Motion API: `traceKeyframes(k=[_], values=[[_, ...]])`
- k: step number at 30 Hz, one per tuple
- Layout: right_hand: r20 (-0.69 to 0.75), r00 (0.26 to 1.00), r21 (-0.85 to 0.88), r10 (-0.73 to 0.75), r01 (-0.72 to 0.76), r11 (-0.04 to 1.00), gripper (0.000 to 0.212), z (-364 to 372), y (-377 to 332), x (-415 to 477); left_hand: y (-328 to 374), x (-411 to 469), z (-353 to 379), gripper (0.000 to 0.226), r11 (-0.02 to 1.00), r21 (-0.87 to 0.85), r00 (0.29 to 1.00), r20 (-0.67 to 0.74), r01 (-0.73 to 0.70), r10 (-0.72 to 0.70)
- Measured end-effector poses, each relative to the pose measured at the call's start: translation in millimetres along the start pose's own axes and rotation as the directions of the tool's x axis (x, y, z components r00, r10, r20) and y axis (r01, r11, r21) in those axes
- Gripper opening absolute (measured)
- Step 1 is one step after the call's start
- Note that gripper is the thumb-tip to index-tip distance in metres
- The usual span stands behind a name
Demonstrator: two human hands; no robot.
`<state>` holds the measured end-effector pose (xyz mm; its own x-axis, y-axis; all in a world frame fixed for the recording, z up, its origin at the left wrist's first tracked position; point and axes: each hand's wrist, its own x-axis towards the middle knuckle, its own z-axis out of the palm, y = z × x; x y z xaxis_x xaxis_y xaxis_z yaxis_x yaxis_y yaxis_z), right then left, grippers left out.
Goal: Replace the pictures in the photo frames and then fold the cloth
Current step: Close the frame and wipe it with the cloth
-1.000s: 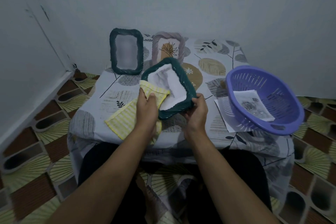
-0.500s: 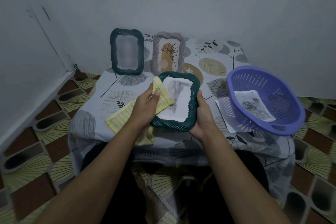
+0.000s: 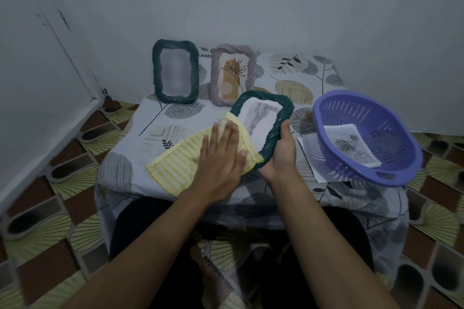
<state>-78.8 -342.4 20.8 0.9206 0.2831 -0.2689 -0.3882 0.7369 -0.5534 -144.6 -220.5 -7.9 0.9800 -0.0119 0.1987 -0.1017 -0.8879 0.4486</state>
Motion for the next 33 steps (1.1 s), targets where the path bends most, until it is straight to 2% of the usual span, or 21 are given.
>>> traceKeyframes(k=[3,6,11,13,15,19,23,25,27,30,33], values=[[-0.049,0.999,-0.044,-0.002,0.0,0.999,0.06,6.4,5.7,-4.7,13.4,1.3,0.0,0.076,0.999,0.028,0.999,0.016,-0.045,0.045],[-0.016,1.0,-0.101,0.022,-0.023,0.995,0.061,10.4,12.4,-10.3,15.3,12.0,-5.4,0.077,0.999,0.027,0.999,0.041,-0.028,0.027],[0.118,0.989,-0.126,0.088,-0.073,0.989,0.064,13.8,30.1,-13.3,20.1,35.2,-17.5,0.065,0.976,-0.092,0.979,0.071,0.195,-0.189],[0.13,0.986,-0.134,0.099,-0.082,0.988,0.065,11.8,32.0,-10.7,22.1,38.0,-17.7,0.063,0.968,-0.115,0.974,0.066,0.223,-0.217],[0.121,0.988,-0.129,0.095,-0.079,0.989,0.063,12.8,29.9,-10.8,22.6,33.7,-15.0,0.062,0.98,-0.135,0.989,0.057,0.144,-0.137],[-0.008,1.0,-0.162,0.026,-0.027,0.986,0.062,9.9,14.6,-3.5,21.0,13.4,-5.6,0.062,0.973,-0.169,0.987,0.014,-0.158,0.163],[-0.098,0.994,-0.192,-0.045,0.026,0.981,0.061,-1.5,1.3,7.3,9.2,-7.9,5.2,0.055,0.953,-0.133,0.96,0.027,-0.271,0.277],[-0.074,0.997,-0.128,-0.011,0.001,0.992,0.061,-4.5,1.6,3.4,0.6,-8.4,5.4,0.056,0.972,-0.051,0.971,0.047,-0.231,0.234],[-0.043,0.999,-0.103,-0.006,0.002,0.995,0.06,-7.8,5.5,-1.0,-6.6,0.0,1.5,0.06,0.995,0.027,0.993,0.071,-0.098,0.096],[0.074,0.996,-0.081,0.05,-0.044,0.996,0.065,-0.6,14.9,-13.7,-11.3,17.6,-8.7,0.077,0.995,-0.007,0.992,0.072,0.103,-0.102],[0.148,0.985,-0.091,0.088,-0.075,0.993,0.066,10.9,19.4,-22.8,-3.7,27.2,-16.5,0.084,0.985,-0.029,0.985,0.039,0.171,-0.169]])
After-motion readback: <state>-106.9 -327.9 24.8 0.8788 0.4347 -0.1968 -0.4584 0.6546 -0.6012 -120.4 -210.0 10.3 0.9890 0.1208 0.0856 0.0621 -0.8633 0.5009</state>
